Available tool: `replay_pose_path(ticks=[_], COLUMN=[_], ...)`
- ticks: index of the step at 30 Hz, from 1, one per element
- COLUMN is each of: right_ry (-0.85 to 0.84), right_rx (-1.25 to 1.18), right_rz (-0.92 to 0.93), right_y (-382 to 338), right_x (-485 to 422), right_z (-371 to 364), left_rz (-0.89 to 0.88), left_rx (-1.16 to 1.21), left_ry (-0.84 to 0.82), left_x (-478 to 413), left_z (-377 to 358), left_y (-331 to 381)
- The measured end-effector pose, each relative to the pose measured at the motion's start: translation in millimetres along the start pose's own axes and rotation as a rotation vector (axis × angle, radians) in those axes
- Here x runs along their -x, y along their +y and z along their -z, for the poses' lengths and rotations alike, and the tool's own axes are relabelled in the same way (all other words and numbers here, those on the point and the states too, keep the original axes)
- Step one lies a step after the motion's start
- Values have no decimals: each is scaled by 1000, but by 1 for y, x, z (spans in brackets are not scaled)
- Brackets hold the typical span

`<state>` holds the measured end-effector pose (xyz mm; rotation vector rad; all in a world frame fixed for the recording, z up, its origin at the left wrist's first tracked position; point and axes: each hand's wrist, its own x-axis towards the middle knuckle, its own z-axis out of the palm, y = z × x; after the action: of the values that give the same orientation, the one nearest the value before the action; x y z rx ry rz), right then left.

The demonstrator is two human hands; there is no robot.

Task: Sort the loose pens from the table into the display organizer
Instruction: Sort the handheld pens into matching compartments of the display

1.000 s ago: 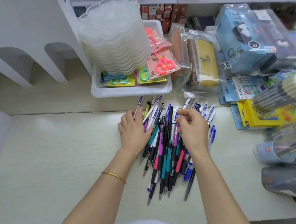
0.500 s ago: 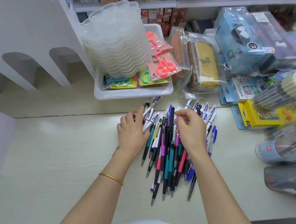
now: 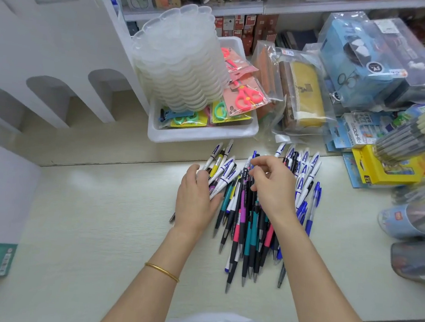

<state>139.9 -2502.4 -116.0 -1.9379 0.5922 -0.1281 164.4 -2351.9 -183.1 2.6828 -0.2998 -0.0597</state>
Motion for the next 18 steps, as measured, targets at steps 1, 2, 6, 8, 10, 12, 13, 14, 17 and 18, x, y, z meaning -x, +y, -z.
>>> replay_pose_path(ticks=[1,2,6,8,10,12,13,14,17,18], right_ry=[-2,-2,-4,-1,10,26,28,26,10,5], right_rx=[2,2,-10,-20,-19,-16,-16,-21,-29,-30], right_rz=[2,3,1,-4,-8,-8,-8,-9,-10,-11], right_y=[0,0,1,1,2,3,3,3,2,2], right_x=[0,1,1,0,0,-1,-1,-2,-2,-2], right_z=[-1,-1,-1,1,4,5,6,5,4,3], left_rz=[27,59,171,212,229,181,147,124,104,96], left_rx=[-10,-35,-67,-40,-14,-60,-88,-101,-94,-91], left_ry=[-21,-56,-241,-326,-394,-438,-442,-432,-409,-398], left_x=[1,1,-17,-31,-39,-35,-32,-29,-28,-29], left_z=[1,3,9,16,20,20,19,18,16,16], left_y=[-1,0,9,15,18,19,19,18,14,12])
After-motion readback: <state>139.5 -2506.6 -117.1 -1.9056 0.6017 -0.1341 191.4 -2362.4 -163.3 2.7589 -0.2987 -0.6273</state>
